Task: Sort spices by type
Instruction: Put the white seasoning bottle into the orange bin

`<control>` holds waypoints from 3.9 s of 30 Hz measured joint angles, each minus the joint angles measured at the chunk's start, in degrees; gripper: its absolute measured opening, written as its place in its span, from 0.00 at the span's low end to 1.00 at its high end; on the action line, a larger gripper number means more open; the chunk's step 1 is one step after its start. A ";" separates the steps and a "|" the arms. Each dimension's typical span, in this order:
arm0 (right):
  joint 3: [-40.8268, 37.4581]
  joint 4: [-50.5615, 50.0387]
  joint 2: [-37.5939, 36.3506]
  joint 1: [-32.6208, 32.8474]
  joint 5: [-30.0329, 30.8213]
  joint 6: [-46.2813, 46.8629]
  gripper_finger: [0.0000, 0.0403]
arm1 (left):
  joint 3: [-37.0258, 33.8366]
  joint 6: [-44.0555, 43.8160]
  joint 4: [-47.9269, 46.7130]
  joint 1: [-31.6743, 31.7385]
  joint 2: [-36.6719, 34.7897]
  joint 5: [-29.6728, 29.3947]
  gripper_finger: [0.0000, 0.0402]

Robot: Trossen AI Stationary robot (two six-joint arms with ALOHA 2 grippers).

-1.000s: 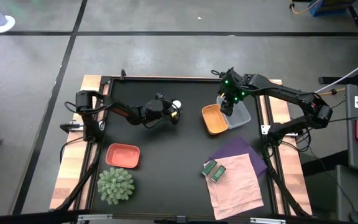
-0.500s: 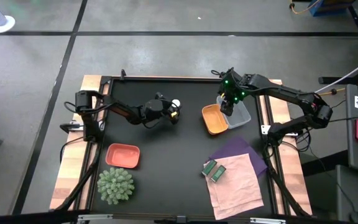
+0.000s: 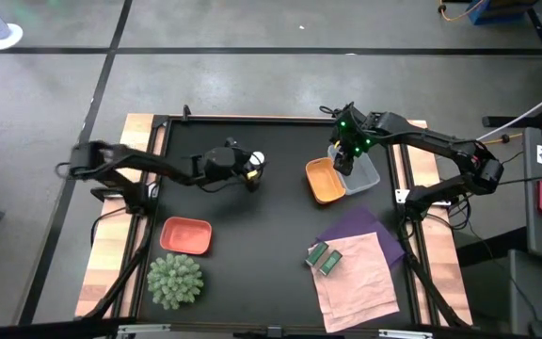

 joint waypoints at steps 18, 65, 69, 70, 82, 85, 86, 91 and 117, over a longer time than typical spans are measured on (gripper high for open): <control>-0.01 0.04 0.00 0.00 0.00 0.00 0.56 | 0.00 -23.83 -49.02 -25.66 -29.36 5.21 0.47; -0.01 2.45 0.00 0.00 0.00 0.00 0.56 | -6.97 -43.61 -53.78 -42.61 -22.09 -19.89 0.49; -0.01 2.45 0.00 0.00 0.00 0.00 0.56 | -6.97 -45.78 -52.91 -42.61 -18.29 -19.91 0.49; -0.01 2.45 0.00 0.00 0.00 0.00 0.56 | -6.96 -45.90 -52.22 -42.61 -17.39 -20.26 0.50; -0.01 2.42 0.00 0.00 0.00 0.00 0.56 | -6.97 -45.69 -49.24 -42.60 -13.42 -16.80 0.52; -0.01 2.43 0.00 0.02 0.00 0.00 0.56 | -6.97 -45.86 -49.22 -42.61 -13.58 -16.56 0.52; -0.01 2.43 0.00 0.00 0.00 0.00 0.56 | -6.97 -45.53 -49.22 -42.61 -13.58 -16.56 0.53; -0.01 2.43 0.00 0.00 0.00 0.00 0.56 | -6.97 -43.50 -49.26 -42.61 -13.61 -16.03 0.53; -0.01 2.45 0.00 0.02 0.00 0.00 0.56 | -6.95 -42.71 -50.51 -42.61 -23.31 -10.75 0.53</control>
